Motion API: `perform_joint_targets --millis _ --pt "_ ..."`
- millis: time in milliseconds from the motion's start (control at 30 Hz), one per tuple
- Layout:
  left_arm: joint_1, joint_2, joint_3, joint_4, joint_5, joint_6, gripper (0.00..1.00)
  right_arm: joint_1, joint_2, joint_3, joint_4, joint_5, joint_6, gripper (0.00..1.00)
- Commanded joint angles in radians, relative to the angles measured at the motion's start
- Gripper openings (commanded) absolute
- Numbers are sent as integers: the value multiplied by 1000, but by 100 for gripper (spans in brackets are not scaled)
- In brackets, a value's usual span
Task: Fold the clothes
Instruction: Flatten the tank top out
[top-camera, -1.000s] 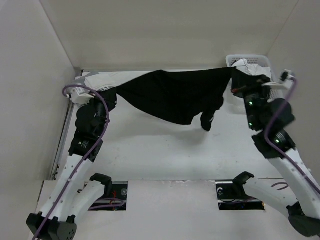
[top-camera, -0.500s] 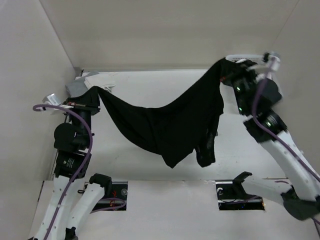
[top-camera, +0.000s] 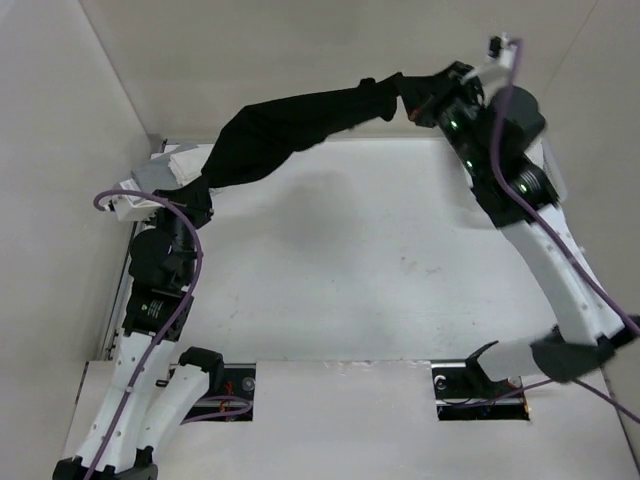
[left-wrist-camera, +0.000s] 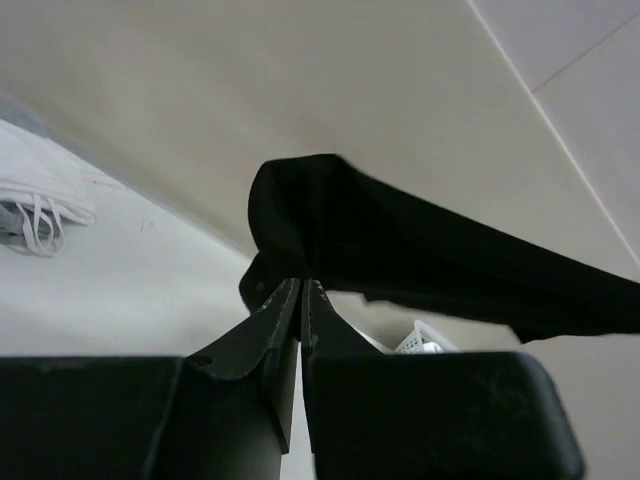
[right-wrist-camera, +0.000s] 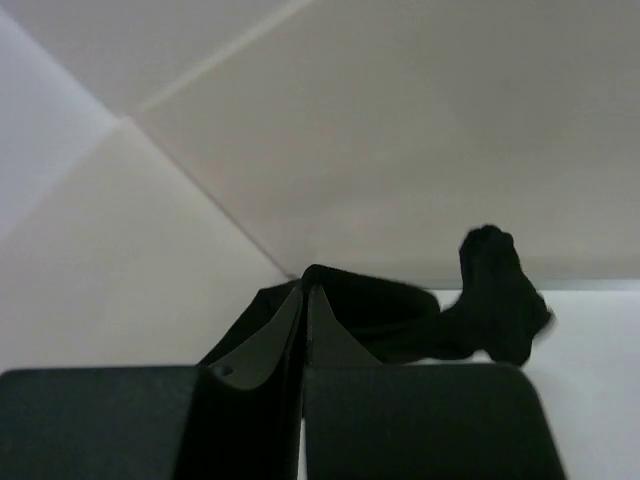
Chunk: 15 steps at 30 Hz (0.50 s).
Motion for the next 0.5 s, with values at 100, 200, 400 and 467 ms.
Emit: perform_joint_targets --millis 100,200,400,467 --pt "17 -69 -5 30 -17 23 2 156 -433 -311 127 63 -62 1" --pt "25 -77 -19 30 -61 51 2 172 -533 -407 115 78 -56 1" --pt "-33 -111 -190 7 -213 94 2 -30 -417 -350 78 -47 59 1" --pt "-73 -121 -272 -19 -230 91 2 -63 -295 -255 66 -101 87 1"
